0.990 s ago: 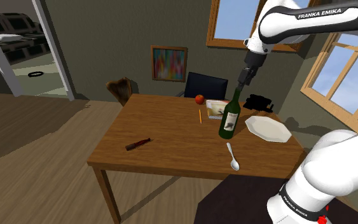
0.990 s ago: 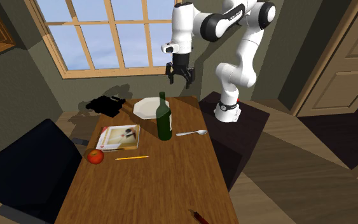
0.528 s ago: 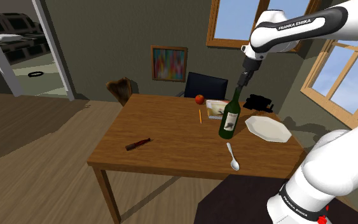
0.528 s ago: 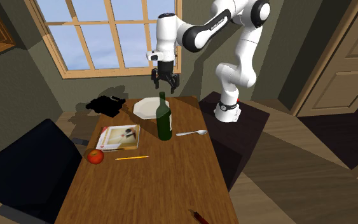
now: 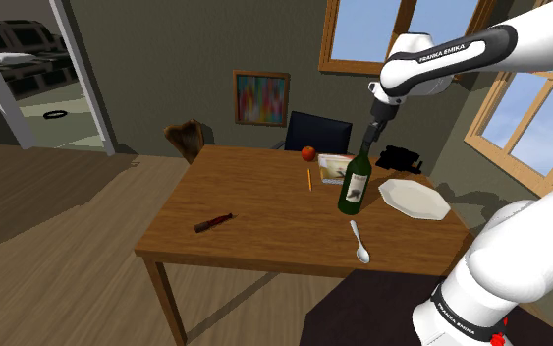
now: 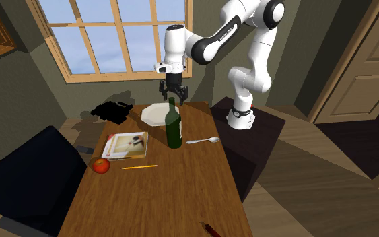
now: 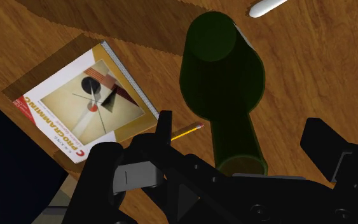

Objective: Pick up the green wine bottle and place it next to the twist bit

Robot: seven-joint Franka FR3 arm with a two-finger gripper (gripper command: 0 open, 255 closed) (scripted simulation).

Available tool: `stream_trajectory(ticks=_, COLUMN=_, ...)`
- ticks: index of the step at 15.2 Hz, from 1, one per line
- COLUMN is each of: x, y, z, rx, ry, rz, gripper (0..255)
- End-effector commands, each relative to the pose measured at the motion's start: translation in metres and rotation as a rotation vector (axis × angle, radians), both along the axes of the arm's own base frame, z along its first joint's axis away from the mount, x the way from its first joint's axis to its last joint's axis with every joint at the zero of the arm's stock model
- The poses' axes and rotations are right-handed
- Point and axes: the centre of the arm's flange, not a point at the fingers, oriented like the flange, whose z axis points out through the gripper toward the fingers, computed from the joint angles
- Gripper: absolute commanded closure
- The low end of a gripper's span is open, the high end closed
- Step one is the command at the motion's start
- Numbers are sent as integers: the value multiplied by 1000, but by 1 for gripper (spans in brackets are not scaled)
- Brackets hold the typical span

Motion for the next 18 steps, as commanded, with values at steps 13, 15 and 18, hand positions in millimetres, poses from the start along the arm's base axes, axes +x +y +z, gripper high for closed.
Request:
stream_trajectory(ticks=13, x=1, y=0, z=-2, rx=0, ry=0, rz=0, gripper=255)
stream_trajectory(ticks=15, x=1, y=0, z=-2, rx=0, ry=0, rz=0, gripper=255)
stream_trajectory(ticks=18, x=0, y=0, z=9, rx=0, ry=-1, rz=0, gripper=255)
